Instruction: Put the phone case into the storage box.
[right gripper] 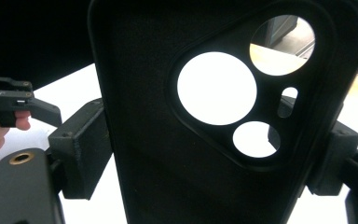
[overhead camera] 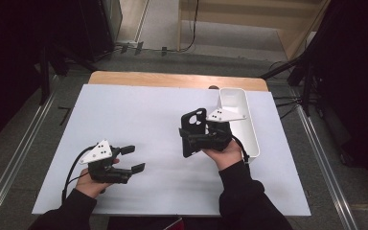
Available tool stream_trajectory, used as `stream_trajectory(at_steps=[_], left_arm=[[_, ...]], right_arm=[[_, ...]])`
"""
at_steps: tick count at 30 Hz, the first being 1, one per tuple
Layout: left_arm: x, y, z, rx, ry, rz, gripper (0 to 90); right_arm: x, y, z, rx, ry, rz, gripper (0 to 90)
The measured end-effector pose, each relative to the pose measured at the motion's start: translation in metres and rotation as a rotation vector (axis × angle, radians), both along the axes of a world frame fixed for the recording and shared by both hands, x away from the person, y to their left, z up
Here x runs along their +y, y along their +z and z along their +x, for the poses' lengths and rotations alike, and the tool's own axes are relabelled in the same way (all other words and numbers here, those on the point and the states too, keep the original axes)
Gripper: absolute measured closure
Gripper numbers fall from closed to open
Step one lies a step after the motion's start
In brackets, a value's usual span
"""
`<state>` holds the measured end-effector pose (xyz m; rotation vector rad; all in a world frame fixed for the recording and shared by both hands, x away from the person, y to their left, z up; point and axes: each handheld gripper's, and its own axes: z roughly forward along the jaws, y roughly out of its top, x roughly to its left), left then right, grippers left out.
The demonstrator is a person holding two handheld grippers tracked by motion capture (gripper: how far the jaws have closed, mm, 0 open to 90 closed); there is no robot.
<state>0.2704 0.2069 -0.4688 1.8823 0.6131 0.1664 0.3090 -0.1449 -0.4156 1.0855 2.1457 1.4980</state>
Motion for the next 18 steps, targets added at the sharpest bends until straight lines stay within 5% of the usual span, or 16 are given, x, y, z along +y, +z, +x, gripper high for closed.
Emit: stream_trajectory(at_steps=[18], left_arm=[[0.009, -0.002, -0.012, 0.012, 0.014, -0.007, 22.9]], right_arm=[[-0.024, 0.026, 0.016, -0.008, -0.014, 0.015, 14.9]])
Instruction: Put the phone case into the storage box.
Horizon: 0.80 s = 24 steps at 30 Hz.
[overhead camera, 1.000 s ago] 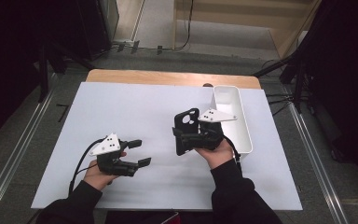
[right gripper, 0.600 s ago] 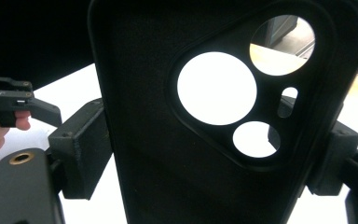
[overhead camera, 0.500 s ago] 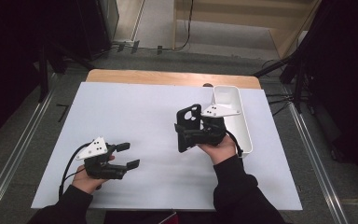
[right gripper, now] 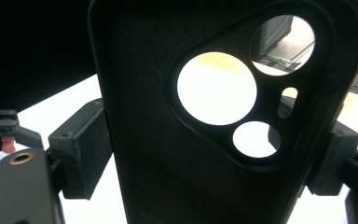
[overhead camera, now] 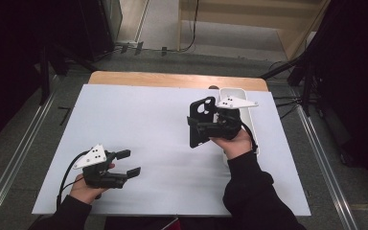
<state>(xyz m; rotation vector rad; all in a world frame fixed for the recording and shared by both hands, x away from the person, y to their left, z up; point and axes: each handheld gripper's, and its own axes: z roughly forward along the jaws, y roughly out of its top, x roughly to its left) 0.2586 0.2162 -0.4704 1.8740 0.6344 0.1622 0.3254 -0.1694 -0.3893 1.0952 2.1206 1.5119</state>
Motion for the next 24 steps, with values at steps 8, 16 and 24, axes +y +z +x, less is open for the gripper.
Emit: stream_trajectory(at_steps=[8, 16, 24], left_arm=[[0.002, 0.0, -0.001, 0.004, 0.012, -0.009, 22.9], [0.002, 0.0, 0.0, 0.01, 0.006, -0.007, 22.9], [0.001, 0.0, 0.001, 0.013, 0.004, -0.014, 22.9]], right_arm=[[-0.014, 0.012, 0.002, -0.009, -0.027, -0.005, 14.9], [-0.03, 0.022, 0.002, -0.031, -0.074, -0.003, 14.9], [-0.048, 0.032, -0.001, -0.044, -0.112, 0.014, 14.9]])
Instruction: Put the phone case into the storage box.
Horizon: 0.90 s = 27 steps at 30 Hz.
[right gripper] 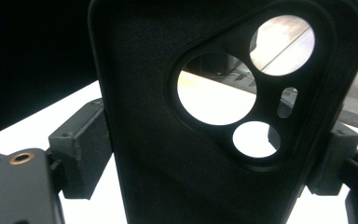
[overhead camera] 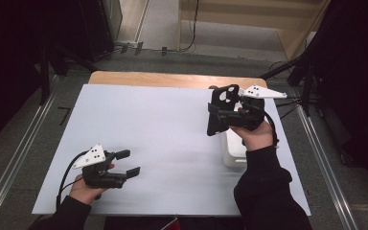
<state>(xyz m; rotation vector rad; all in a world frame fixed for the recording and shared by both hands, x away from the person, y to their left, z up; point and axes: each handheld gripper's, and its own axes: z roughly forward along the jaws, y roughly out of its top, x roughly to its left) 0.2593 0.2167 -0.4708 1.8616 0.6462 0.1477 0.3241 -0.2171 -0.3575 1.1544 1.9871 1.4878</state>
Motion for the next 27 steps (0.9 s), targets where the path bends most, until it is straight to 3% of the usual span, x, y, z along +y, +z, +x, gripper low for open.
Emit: stream_trajectory(at_steps=[12, 27], left_arm=[[-0.001, 0.0, 0.001, 0.004, -0.001, -0.004, 22.9], [0.0, 0.0, 0.001, 0.0, 0.0, -0.005, 22.9]], right_arm=[[-0.026, 0.008, -0.003, -0.018, -0.07, 0.014, 15.0], [-0.043, 0.002, 0.003, -0.012, -0.154, -0.011, 15.0]])
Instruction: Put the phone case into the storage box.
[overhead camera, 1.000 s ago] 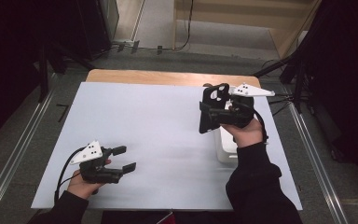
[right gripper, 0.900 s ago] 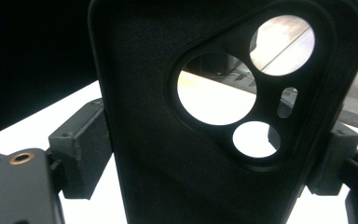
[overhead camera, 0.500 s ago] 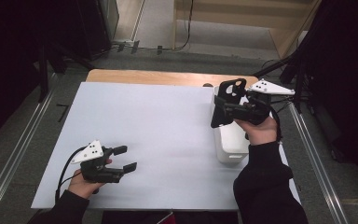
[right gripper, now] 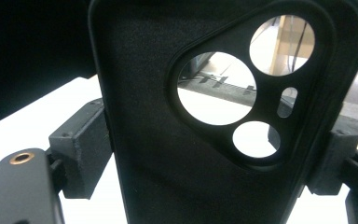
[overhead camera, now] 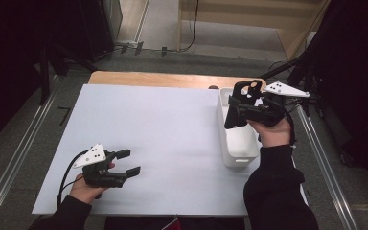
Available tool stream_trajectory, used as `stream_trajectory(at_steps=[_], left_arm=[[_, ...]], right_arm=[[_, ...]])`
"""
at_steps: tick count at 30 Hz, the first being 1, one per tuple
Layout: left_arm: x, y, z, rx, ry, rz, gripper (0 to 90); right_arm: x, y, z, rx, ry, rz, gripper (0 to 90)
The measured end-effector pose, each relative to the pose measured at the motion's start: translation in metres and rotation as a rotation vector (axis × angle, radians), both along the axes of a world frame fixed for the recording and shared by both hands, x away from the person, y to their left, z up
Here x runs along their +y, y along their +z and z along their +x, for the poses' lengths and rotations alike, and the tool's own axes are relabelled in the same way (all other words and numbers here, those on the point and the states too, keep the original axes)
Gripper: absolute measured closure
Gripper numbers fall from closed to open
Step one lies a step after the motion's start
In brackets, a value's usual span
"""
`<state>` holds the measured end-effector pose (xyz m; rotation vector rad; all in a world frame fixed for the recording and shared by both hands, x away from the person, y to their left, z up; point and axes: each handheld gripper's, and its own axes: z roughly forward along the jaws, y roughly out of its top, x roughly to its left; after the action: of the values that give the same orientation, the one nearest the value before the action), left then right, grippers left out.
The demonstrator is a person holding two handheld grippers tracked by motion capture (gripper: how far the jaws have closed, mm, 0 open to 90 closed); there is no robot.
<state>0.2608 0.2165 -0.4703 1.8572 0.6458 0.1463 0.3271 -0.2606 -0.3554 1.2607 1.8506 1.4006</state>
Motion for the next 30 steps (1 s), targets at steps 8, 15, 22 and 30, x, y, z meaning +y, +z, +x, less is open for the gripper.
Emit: stream_trajectory(at_steps=[8, 15, 22, 30], left_arm=[[0.0, 0.0, 0.001, 0.002, -0.001, -0.002, 22.9], [0.003, 0.001, 0.004, 0.0, 0.012, -0.016, 22.9], [0.002, 0.001, 0.005, 0.002, 0.014, -0.019, 22.9], [0.003, 0.001, 0.005, -0.001, 0.016, -0.011, 22.9]], right_arm=[[-0.005, -0.004, 0.003, 0.005, -0.042, -0.01, 15.0], [-0.007, -0.004, 0.011, 0.003, -0.065, -0.012, 15.0], [-0.012, 0.0, 0.029, 0.001, -0.087, -0.013, 15.0], [-0.017, 0.003, 0.045, 0.006, -0.113, -0.008, 15.0]])
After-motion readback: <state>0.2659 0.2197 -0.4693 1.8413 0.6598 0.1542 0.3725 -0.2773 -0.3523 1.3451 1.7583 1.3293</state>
